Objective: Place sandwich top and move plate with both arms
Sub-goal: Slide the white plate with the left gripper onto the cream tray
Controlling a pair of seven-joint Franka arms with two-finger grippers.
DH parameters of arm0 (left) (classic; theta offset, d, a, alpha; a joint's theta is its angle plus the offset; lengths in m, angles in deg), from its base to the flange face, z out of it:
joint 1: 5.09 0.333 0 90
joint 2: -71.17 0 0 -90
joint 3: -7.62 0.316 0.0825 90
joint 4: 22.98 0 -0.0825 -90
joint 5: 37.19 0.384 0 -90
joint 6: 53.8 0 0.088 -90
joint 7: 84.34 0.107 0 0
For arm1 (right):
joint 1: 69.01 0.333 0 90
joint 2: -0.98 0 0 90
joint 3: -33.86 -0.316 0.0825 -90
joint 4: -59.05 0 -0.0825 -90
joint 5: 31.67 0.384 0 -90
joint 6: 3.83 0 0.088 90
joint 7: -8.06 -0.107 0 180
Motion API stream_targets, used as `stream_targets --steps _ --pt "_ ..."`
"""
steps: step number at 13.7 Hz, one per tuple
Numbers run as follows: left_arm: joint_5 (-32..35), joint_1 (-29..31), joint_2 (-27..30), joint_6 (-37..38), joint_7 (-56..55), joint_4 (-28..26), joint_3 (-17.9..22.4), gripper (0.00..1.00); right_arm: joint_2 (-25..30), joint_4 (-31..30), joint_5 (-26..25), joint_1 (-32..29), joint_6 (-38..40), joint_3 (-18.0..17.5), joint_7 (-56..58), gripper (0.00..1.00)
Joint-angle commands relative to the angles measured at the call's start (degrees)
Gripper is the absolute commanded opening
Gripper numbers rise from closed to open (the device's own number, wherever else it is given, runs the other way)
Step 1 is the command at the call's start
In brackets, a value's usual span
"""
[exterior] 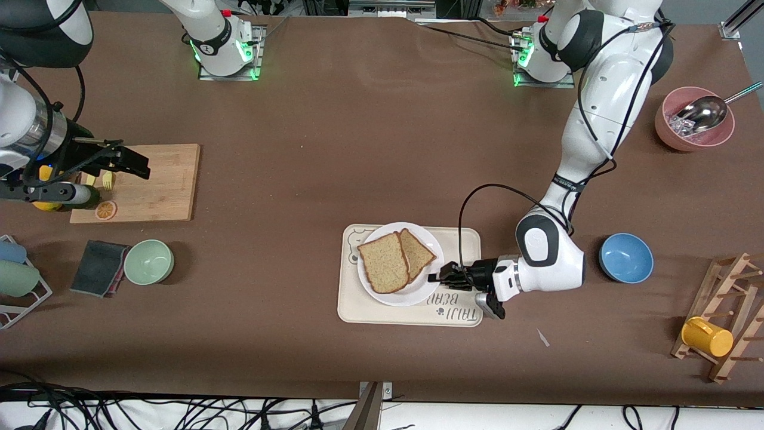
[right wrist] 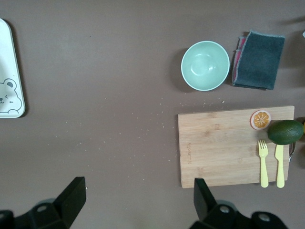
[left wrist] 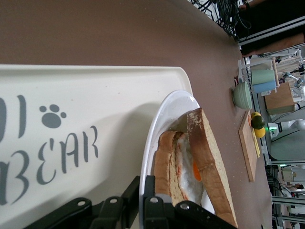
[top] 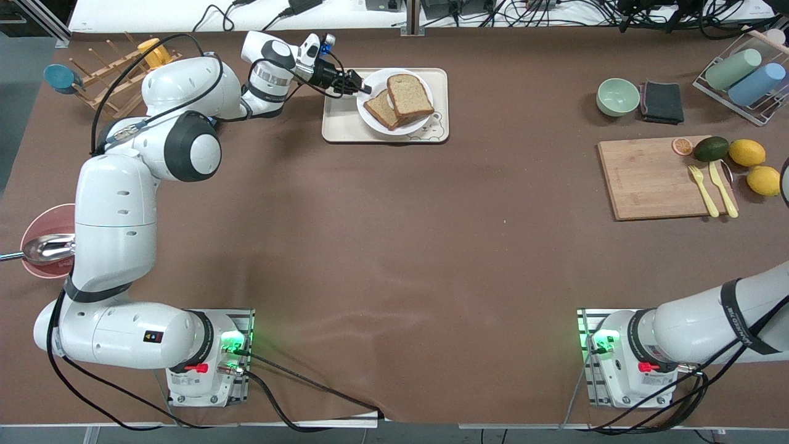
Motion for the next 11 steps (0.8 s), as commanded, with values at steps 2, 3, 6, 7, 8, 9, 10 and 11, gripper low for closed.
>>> stream_targets --steps 2,3,6,7,8,9,10,11 --pt "-2.5 0.0 -1.0 0.3 3.5 1.2 0.0 0.04 0.2 -0.9 0.0 0.1 -1.0 -0.2 0.1 1.0" --pt "-2.4 0.3 -1.0 0.4 3.4 1.1 0.1 0.34 0.2 -0.9 0.0 0.1 -1.0 -0.2 0.0 1.0" --pt "-2.0 0.6 -0.4 1.0 3.2 1.0 0.0 1.0 0.2 -0.9 0.0 0.3 -1.0 -0.2 -0.3 1.0" --pt "-2.0 1.0 0.2 1.7 2.7 1.0 0.0 1.0 0.2 -0.8 0.0 0.3 -1.0 -0.2 -0.2 1.0" --pt "-1.9 1.1 0.8 3.7 1.7 1.0 0.0 1.0 0.2 -0.8 0.0 0.3 -1.0 -0.2 -0.3 1.0" --pt "-1.7 1.1 1.7 5.0 -0.2 0.8 0.3 1.0 0.2 -0.8 0.0 0.4 -1.0 -0.2 -0.4 1.0" --pt "-0.2 1.1 3.1 5.6 -2.5 0.2 0.7 1.0 0.2 -0.8 0.0 0.4 -1.0 -0.2 -0.4 1.0" --pt "3.0 1.2 4.3 6.0 -5.1 0.0 0.8 1.0 0.2 -0.8 0.0 0.4 -1.0 -0.3 -0.5 1.0"
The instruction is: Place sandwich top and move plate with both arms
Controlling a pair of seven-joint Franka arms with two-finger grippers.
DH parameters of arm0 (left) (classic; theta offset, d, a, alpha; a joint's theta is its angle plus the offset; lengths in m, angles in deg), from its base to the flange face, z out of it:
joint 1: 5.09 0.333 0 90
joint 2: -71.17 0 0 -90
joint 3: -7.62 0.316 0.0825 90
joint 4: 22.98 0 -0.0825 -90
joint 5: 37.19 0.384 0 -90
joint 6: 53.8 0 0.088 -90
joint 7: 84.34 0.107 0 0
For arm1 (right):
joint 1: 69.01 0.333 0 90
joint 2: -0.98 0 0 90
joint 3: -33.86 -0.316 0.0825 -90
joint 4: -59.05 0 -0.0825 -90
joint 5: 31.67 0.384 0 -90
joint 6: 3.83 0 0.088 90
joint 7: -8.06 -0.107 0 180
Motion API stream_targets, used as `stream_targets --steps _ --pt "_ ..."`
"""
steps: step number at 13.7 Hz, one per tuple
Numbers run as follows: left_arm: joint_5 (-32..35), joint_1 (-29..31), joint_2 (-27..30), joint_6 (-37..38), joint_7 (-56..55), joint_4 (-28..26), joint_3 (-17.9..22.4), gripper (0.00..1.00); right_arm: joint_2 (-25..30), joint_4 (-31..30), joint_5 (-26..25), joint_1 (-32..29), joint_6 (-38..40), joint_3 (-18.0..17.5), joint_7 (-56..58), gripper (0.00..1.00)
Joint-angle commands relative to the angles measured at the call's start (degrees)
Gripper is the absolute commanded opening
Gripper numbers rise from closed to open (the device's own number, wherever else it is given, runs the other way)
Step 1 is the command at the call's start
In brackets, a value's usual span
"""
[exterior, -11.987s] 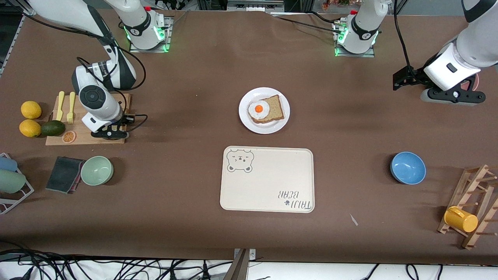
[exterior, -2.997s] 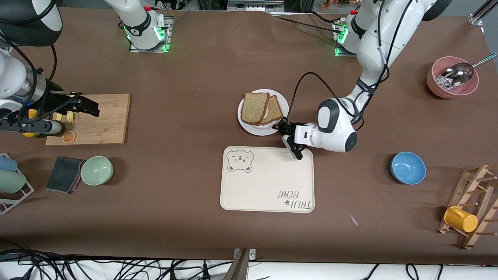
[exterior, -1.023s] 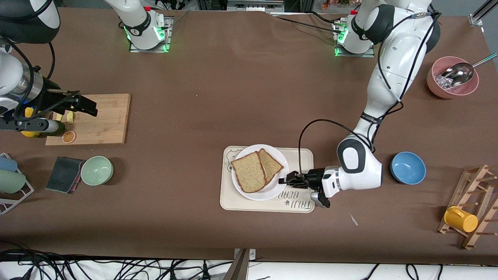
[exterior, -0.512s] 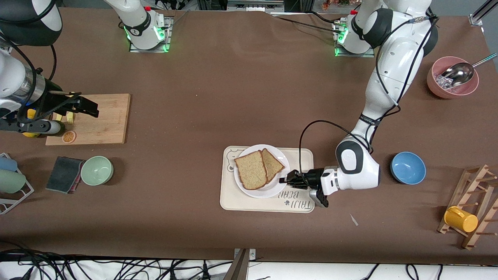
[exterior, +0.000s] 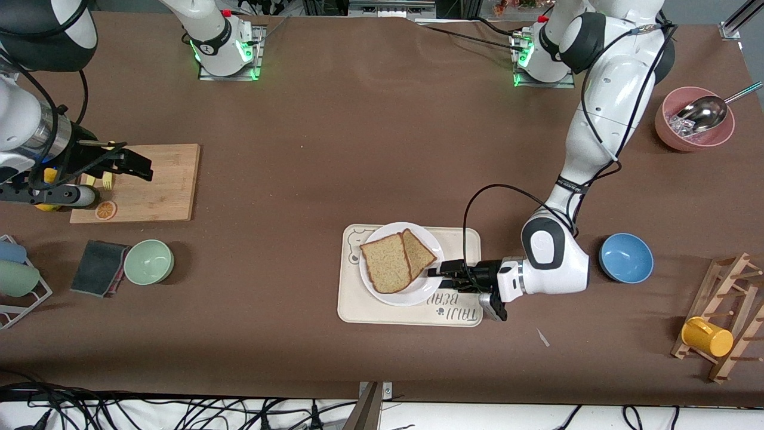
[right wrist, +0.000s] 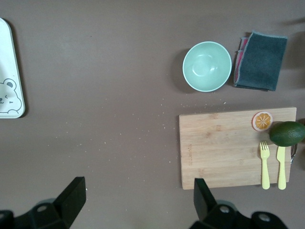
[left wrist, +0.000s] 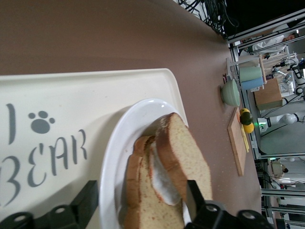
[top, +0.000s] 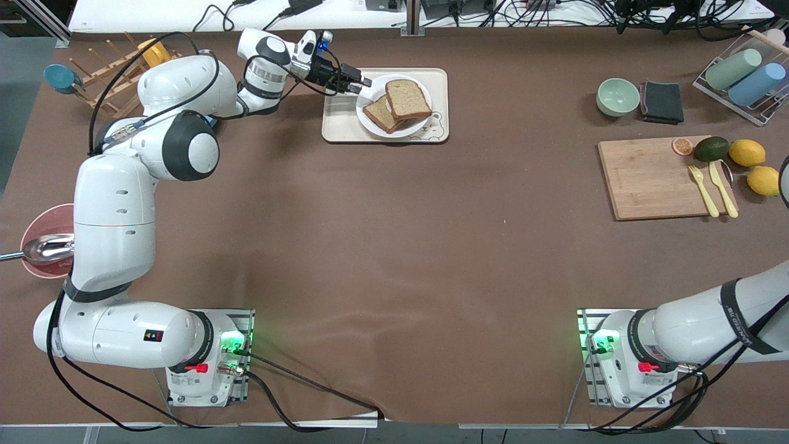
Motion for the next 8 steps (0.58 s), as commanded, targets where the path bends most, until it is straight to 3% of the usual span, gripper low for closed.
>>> stream_targets --steps 1,6,8 --pt "7.0 0.6 4.0 3.6 -6.7 -1.3 0.7 1.0 0.4 -0.5 0.0 0.1 -0.5 -0.1 -0.5 1.0" --pt "21.1 2.7 7.8 10.8 -12.7 -1.4 0.9 1.0 0.2 -0.5 0.0 0.1 -0.7 -0.1 -0.5 1.0" --pt "30.3 2.9 10.8 14.1 -18.8 -1.4 1.1 1.0 0.1 -0.5 0.0 0.1 -0.9 -0.1 -0.5 1.0"
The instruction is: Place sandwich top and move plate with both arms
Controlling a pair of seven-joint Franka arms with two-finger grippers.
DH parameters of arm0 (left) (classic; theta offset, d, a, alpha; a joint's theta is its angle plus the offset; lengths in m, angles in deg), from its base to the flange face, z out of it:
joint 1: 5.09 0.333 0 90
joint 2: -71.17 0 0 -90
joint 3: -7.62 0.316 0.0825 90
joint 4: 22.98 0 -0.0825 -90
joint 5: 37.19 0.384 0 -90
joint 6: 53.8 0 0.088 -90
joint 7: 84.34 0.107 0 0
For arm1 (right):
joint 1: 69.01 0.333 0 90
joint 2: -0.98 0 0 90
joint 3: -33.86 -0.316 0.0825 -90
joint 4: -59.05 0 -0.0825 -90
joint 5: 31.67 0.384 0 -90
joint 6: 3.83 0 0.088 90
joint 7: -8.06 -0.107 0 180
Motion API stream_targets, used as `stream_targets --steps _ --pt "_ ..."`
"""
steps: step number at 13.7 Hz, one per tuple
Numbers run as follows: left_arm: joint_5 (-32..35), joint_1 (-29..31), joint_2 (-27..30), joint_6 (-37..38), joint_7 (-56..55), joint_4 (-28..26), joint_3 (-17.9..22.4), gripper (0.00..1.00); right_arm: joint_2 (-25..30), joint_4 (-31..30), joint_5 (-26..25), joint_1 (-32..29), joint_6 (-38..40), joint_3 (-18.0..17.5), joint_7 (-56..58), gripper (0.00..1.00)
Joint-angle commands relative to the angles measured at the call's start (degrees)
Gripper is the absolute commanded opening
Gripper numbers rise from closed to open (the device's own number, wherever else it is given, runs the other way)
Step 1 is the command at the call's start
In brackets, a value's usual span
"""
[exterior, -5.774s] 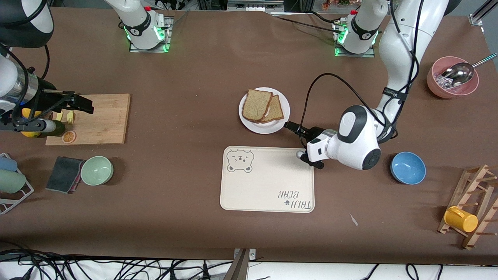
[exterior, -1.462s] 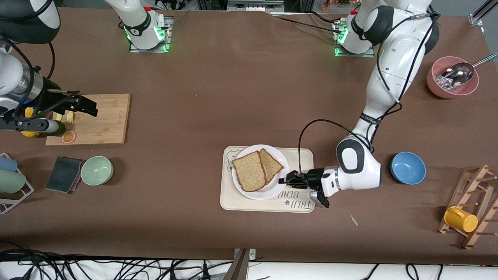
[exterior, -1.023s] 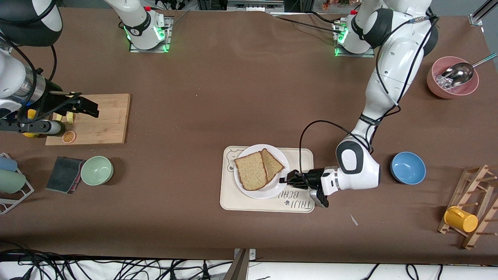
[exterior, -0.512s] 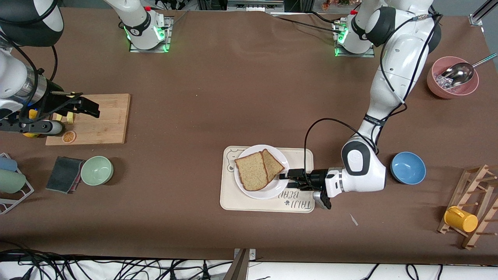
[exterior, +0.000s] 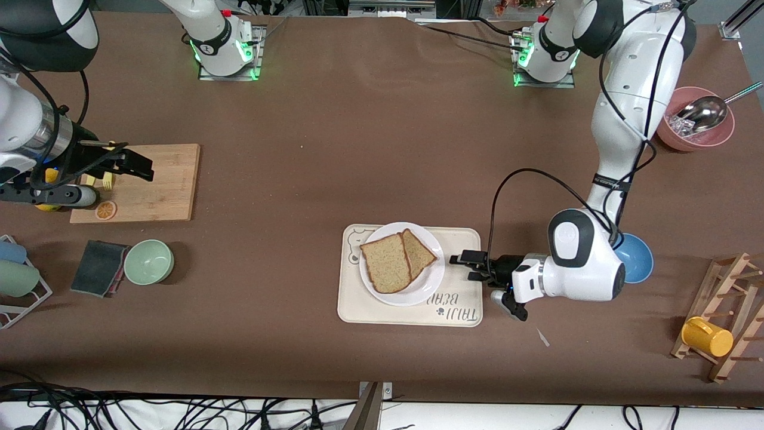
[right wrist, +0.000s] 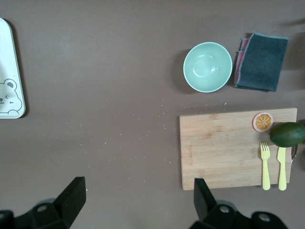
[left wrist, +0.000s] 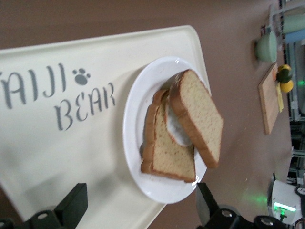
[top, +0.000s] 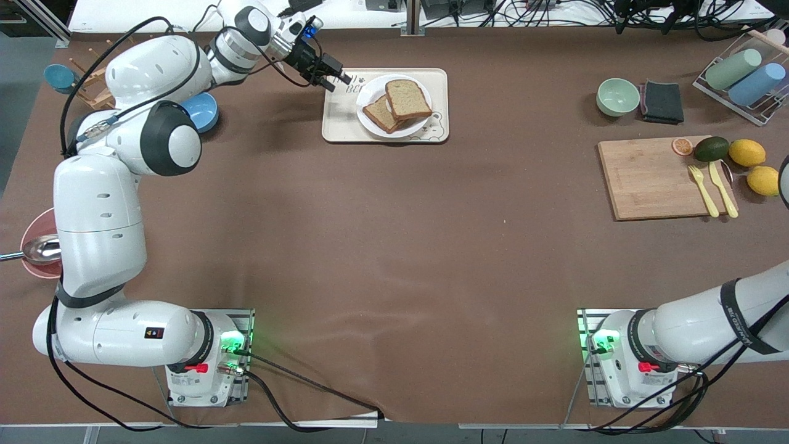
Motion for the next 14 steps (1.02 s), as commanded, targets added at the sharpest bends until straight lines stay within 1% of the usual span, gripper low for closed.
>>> stream_targets --steps 1,2,5,8,10,11,12,13,14 --pt "11.2 0.0 5.4 4.4 -9.1 -1.5 0.4 1.0 0.2 -0.5 0.0 0.1 -0.7 -0.1 -0.4 1.0" --pt "14.6 -0.1 6.5 5.2 -12.8 -1.5 0.1 1.0 0.2 -0.5 0.0 0.1 -0.7 -0.2 -0.4 1.0" --pt "20.8 -0.8 11.6 8.2 -25.1 -2.4 0.2 1.0 0.1 -0.5 0.0 0.1 -0.8 -0.1 -0.4 1.0" --pt "30.8 -0.8 17.9 12.1 -37.1 -2.5 -0.1 1.0 0.0 -0.6 0.0 0.1 -1.0 -0.1 -0.4 1.0" --pt "37.1 -0.8 23.6 13.8 -39.8 -2.5 -0.2 1.0 0.0 -0.6 0.0 0.0 -1.0 -0.1 -0.3 1.0" --pt "37.7 -0.7 25.7 17.7 -39.8 -2.5 -0.1 1.0 -0.1 -0.6 0.0 0.0 -1.0 -0.1 0.1 1.0" --pt "37.7 -0.2 27.5 20.1 -39.7 -2.4 -0.1 1.0 -0.3 -0.3 0.0 -0.1 -1.0 -0.1 0.2 1.0" --pt "37.7 -0.1 29.5 20.5 -39.4 -3.1 0.2 1.0 -0.4 -0.2 0.0 -0.1 -1.0 -0.1 0.3 1.0" --pt "37.6 -0.1 32.4 20.2 -40.0 -5.9 0.9 1.0 -0.4 -0.1 0.0 -0.2 -1.0 -0.1 0.3 1.0"
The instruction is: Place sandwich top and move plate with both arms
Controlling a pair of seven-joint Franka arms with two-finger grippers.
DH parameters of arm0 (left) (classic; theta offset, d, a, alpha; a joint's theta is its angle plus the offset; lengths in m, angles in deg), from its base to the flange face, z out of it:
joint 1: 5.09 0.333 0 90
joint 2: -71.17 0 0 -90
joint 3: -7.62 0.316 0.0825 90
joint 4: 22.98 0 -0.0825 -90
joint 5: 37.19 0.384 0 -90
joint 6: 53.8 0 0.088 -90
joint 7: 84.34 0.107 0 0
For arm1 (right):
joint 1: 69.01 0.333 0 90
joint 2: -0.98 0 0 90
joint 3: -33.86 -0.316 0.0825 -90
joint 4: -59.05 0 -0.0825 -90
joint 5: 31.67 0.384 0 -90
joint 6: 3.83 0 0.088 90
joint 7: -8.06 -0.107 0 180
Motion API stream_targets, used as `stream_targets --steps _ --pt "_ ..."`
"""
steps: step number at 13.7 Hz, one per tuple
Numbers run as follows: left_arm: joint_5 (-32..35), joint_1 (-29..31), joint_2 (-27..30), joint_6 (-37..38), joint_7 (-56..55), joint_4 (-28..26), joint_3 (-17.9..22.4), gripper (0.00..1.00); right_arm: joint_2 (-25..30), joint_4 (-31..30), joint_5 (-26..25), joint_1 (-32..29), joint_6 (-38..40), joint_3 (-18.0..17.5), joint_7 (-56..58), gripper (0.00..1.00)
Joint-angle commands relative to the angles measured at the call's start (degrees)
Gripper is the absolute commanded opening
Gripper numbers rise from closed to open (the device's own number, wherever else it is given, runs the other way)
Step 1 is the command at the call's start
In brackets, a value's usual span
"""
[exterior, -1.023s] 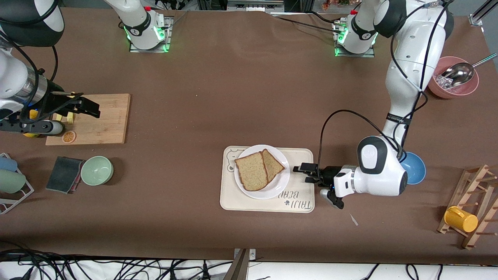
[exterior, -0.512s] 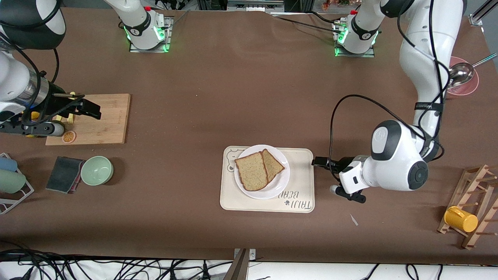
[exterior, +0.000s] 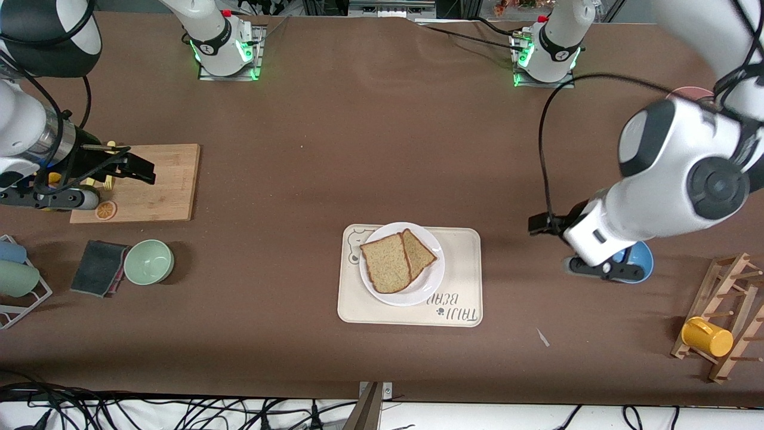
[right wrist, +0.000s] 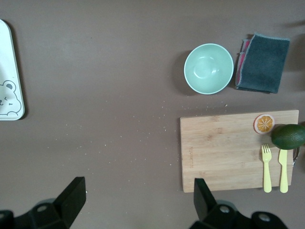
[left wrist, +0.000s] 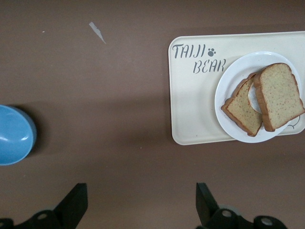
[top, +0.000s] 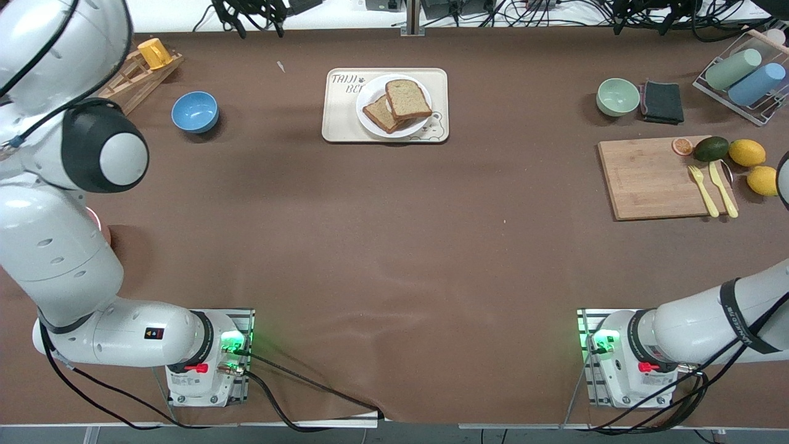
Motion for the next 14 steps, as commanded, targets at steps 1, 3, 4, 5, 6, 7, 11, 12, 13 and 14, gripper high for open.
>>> stream_targets --steps 1,3,4,5,6,7,11,12,13,14 --pt "0.9 0.6 8.6 -0.5 -1.0 -8.1 2.9 1.0 0.2 -0.1 -0.1 -0.2 -0.4 -0.1 0.2 1.0" --pt "0.0 0.6 17.4 -1.1 -1.0 -15.9 6.8 1.0 0.2 0.0 -0.6 -0.1 -0.4 -0.1 -0.4 1.0" --pt "-2.7 0.5 21.1 -2.3 -1.0 -19.4 9.5 1.0 0.2 0.0 -1.1 -0.1 -0.4 -0.1 -0.4 1.0" --pt "-5.1 -0.4 23.9 -3.8 -0.7 -22.3 12.7 1.0 0.2 0.1 -1.0 -0.1 -0.4 -0.1 -0.4 1.0" --pt "-5.2 -0.4 25.8 -4.8 -0.3 -24.8 13.2 1.0 0.2 0.1 -0.9 -0.1 -0.4 -0.1 -0.3 1.0" --pt "-4.6 -0.6 27.3 -6.5 -0.5 -26.5 13.2 1.0 0.2 0.1 -0.9 -0.2 -0.5 -0.1 0.1 1.0" --pt "2.0 -3.0 29.4 -5.9 -0.6 -28.7 12.7 1.0 0.1 0.1 -1.1 -0.1 -0.5 -0.1 0.3 1.0" --pt "1.9 -2.8 28.7 -4.9 -0.6 -27.8 12.7 1.0 0.0 0.1 -1.1 -0.1 -0.5 -0.2 0.3 1.0" --pt "2.0 -2.8 28.0 -4.2 -0.5 -27.0 12.9 1.0 0.1 0.1 -0.9 -0.1 -0.5 -0.2 0.3 1.0" --pt "1.9 -2.8 27.8 -4.0 -0.5 -26.6 13.0 1.0 0.1 0.1 -1.0 -0.1 -0.5 -0.1 0.3 1.0"
